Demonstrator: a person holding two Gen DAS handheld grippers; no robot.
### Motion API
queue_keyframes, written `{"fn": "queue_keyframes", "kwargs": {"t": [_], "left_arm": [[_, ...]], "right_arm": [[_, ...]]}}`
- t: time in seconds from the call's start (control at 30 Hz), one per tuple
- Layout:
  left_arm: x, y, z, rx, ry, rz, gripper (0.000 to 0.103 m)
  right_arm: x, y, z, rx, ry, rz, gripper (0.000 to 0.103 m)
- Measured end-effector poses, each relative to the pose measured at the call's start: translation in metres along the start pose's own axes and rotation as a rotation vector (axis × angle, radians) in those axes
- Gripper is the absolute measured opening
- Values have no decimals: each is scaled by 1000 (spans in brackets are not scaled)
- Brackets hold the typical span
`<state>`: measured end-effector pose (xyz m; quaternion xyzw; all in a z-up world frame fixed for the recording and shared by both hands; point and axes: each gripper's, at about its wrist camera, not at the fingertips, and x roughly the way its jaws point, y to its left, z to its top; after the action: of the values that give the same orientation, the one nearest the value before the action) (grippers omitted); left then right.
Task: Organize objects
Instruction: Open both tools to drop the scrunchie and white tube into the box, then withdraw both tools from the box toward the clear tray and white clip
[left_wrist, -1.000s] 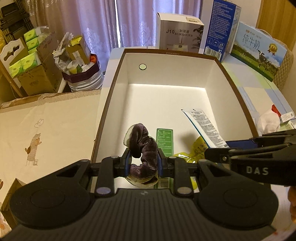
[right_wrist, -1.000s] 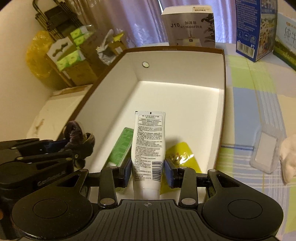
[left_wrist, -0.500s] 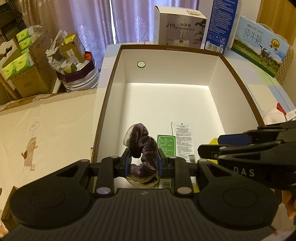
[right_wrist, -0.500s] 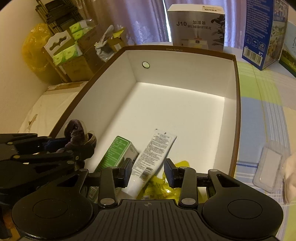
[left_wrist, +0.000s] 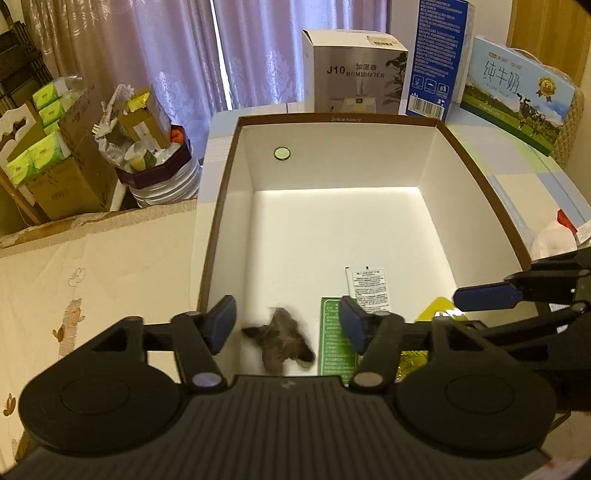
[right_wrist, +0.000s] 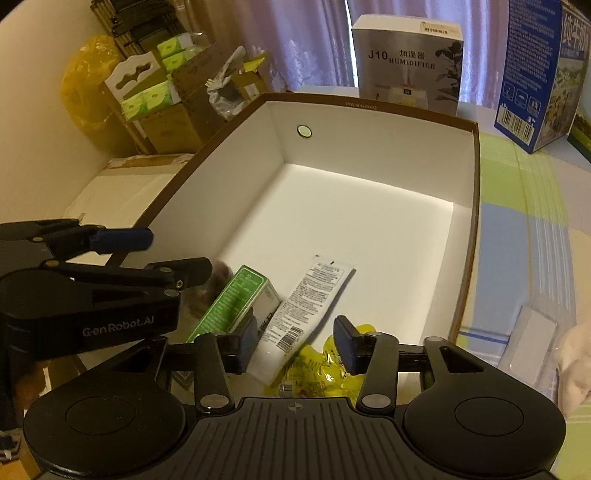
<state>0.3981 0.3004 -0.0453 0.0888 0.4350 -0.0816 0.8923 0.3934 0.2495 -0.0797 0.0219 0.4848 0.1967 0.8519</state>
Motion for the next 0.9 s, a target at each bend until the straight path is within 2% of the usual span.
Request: {"fn": "queue_keyframes", "kwargs": {"t": [0.2, 0.3, 0.57, 0.63, 0.9], "left_arm": [[-13, 5, -6, -46, 7, -4, 67], [-23, 6, -10, -76, 13, -9, 74], [-52, 3, -21, -172, 12, -9, 78], [-60, 1, -24, -200, 24, 4, 82], [-89, -18, -38, -216, 10, -13, 82]], "right_arm": [[-14, 1, -5, -31, -15, 19, 52], [-21, 1, -9, -41, -25, 32, 54], [-45, 1, -22, -70, -65, 60, 57], [-52, 0, -26, -68, -76, 72, 58], [-83, -11, -43, -29, -105, 95, 59]]}}
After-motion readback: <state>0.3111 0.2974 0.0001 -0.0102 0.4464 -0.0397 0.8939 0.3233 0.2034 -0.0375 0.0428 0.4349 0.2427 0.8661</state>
